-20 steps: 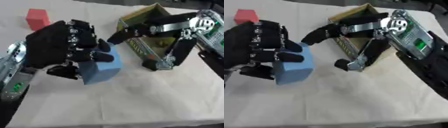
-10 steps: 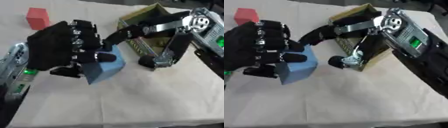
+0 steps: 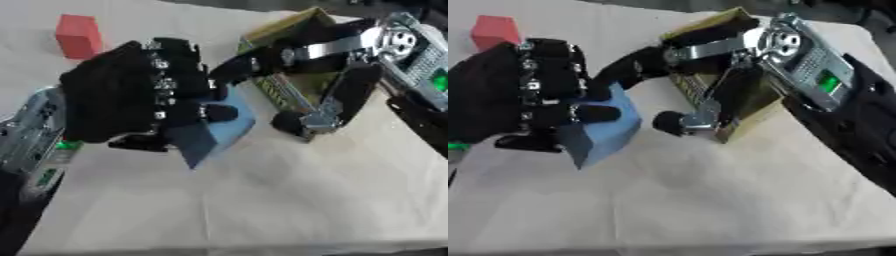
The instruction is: Pick up the objects with one hand, pass them to the other hand, and then place them into the box on the other side of the table.
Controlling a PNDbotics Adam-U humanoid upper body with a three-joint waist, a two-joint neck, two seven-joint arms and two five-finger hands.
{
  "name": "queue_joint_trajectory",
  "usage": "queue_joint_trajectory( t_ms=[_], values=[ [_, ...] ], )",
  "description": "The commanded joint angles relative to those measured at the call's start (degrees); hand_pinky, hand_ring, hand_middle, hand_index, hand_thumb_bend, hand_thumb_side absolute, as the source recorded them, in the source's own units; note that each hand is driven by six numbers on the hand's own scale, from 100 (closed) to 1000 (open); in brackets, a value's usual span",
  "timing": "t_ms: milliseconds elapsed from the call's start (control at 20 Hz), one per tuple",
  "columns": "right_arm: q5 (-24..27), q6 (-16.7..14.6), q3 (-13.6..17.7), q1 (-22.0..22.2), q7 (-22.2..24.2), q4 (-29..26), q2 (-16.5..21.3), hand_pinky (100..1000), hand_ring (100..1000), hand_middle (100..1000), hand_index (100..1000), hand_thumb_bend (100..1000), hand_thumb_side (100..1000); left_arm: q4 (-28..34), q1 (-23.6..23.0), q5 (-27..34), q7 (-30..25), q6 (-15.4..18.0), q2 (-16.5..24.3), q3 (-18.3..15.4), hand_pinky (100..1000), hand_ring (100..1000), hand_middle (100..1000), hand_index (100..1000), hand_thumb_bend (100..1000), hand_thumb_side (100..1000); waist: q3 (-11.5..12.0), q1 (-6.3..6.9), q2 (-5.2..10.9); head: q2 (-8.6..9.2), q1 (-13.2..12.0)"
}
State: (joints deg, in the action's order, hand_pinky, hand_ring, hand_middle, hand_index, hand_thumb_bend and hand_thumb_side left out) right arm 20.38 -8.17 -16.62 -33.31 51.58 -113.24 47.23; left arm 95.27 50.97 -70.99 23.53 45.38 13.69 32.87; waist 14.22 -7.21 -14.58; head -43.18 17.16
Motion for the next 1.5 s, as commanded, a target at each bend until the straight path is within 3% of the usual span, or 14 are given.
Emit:
queue_joint_trajectory(
  t_ms=[50,850,1050,1350,1500],
  values=[
    [0.1,-0.3,-0.2,-0.9,0.4,0.2,1.0,1000,1000,1000,1000,100,384,0.9,1.6,-0.9,8.3,6.6,-0.7,0.2,448,412,519,595,437,100,0.0,-0.53,0.42,0.62,0.1],
    [1.0,-3.2,-0.7,-1.6,0.4,3.0,-0.1,1000,1000,1000,1000,100,281,2.9,2.0,-0.5,14.0,6.6,-0.7,2.3,443,405,514,590,431,100,0.2,-0.39,0.21,1.11,0.4],
    [1.2,-4.2,-1.2,-1.6,0.4,3.2,-0.3,1000,1000,1000,1000,100,100,3.1,2.0,-0.1,14.0,6.6,-0.8,2.4,445,405,514,590,432,100,0.2,-0.42,0.12,1.23,0.4],
    [3.7,-3.0,-2.4,-1.6,0.4,2.2,-0.4,1000,1000,1000,1000,100,100,3.6,2.1,0.2,14.1,6.6,-0.9,2.3,447,407,514,590,444,100,0.3,-0.45,-0.01,1.33,0.6],
    [4.0,-2.0,-3.1,-1.5,0.4,1.8,-0.4,1000,1000,1000,1000,100,248,3.8,2.2,0.2,14.2,6.6,-1.0,2.2,452,410,515,591,451,100,0.4,-0.47,-0.05,1.33,0.7]
  ],
)
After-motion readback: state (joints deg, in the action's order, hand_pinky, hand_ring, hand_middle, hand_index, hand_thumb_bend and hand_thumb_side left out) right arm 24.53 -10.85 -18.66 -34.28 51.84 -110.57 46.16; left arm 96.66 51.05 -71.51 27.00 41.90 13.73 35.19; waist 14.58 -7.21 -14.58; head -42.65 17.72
